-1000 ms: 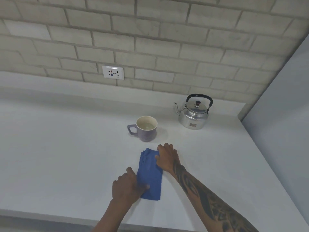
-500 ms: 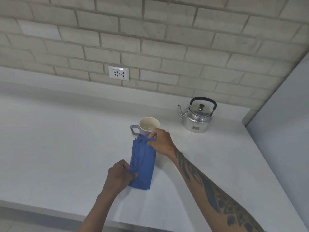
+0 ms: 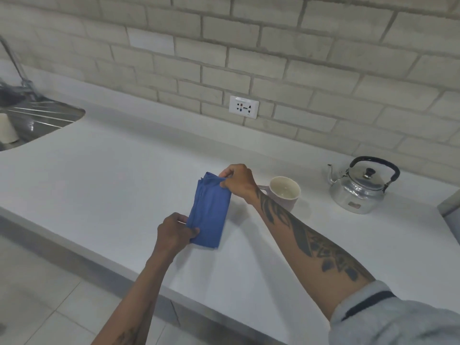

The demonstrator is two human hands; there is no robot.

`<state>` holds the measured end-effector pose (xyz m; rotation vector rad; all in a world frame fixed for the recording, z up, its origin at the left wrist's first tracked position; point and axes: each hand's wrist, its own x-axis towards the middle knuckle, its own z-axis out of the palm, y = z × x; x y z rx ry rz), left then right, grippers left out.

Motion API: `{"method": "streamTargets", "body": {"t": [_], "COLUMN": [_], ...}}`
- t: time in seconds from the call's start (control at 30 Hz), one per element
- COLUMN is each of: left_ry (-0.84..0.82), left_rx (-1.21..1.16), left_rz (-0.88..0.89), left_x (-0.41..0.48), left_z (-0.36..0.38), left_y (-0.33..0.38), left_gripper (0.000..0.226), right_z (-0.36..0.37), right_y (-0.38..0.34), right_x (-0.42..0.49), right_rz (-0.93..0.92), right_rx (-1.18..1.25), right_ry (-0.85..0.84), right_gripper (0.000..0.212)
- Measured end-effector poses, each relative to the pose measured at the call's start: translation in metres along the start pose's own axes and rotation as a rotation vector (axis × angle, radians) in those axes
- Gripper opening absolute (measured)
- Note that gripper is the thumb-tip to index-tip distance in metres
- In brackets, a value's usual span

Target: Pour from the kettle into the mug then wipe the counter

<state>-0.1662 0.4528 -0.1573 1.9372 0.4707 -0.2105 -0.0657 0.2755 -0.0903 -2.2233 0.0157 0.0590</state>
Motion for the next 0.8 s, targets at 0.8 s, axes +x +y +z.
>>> {"method": "streamTargets", "body": {"t": [0.8], "left_ry": [0.022], "left_rx": [0.642], "left_rz": [0.159], "left_x": [0.043], "left_z": [-0.007], "left_y": [0.01], "left_gripper": [0.023], "right_z": [0.054], "right_y": [0.04], "right_x": [0.021], "right_rz": [0.036], "right_rx": [-0.416], "right_ry": [-0.195], "right_gripper": [0.034]}}
